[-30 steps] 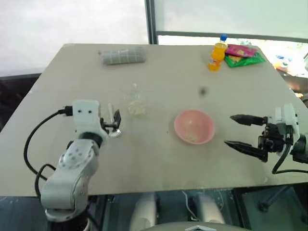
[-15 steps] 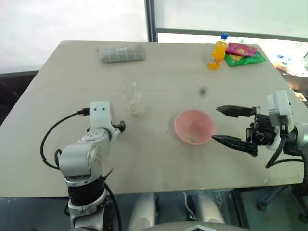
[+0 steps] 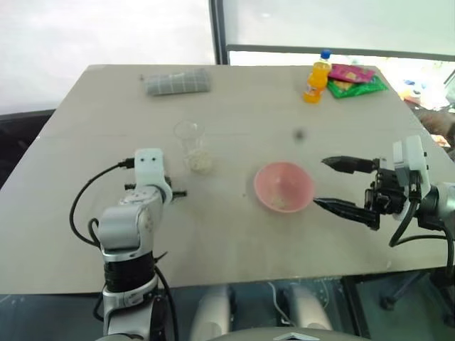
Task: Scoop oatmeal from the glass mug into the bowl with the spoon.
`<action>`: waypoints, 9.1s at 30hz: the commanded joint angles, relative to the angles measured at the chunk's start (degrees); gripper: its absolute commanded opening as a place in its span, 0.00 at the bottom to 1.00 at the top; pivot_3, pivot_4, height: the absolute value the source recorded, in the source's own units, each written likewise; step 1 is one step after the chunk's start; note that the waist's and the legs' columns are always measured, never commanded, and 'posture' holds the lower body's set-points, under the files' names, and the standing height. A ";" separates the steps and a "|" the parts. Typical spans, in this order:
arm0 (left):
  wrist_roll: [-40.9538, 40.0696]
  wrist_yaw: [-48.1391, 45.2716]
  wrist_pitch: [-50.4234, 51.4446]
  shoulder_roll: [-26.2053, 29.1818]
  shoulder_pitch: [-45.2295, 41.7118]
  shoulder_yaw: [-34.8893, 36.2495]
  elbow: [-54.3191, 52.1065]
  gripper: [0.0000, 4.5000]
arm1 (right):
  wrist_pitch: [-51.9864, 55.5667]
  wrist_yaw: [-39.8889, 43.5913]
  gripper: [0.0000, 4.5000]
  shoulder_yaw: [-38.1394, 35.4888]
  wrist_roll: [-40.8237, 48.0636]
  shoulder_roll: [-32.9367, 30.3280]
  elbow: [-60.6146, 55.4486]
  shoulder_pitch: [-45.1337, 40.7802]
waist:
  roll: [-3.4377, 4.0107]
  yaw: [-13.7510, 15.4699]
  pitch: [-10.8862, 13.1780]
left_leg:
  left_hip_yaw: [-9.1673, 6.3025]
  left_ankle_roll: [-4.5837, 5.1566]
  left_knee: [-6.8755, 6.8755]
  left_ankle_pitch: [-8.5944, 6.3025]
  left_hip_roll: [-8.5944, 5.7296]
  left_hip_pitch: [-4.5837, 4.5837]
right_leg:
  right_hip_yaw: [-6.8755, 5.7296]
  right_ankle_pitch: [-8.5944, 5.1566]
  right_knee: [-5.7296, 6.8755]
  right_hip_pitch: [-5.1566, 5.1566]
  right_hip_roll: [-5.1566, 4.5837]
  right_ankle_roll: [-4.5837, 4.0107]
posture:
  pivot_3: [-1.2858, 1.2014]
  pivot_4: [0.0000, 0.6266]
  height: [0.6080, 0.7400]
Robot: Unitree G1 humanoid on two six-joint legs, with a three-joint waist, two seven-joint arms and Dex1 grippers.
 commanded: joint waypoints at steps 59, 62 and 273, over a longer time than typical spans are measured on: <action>-3.59 -38.40 -62.58 10.10 -1.59 -18.67 -4.05 0.00 | 15.66 -34.28 0.04 5.82 8.84 31.18 18.75 -38.23 | 0.12 0.14 0.56 | 0.30 0.01 -0.08 -0.01 -0.02 -0.37 | -0.03 0.16 -0.11 -0.29 -0.01 0.26 | 0.52 0.24 1.00; -3.48 -38.45 -62.67 10.04 -1.10 -18.55 -4.15 0.00 | 15.61 -34.21 0.00 5.90 8.41 30.67 18.91 -38.38 | 0.14 0.12 0.57 | 0.27 0.01 -0.09 -0.01 -0.02 -0.36 | -0.02 0.15 -0.11 -0.30 0.00 0.26 | 0.52 0.24 1.00; 4.21 -39.55 -87.06 7.24 -21.37 -13.37 55.34 0.00 | 8.68 -40.67 0.00 12.08 -6.66 34.29 26.52 -43.49 | 0.23 -1.15 0.60 | 0.56 -0.03 0.23 0.05 -0.04 -1.10 | -0.01 0.18 0.67 -1.21 -0.03 0.31 | 0.52 0.24 1.00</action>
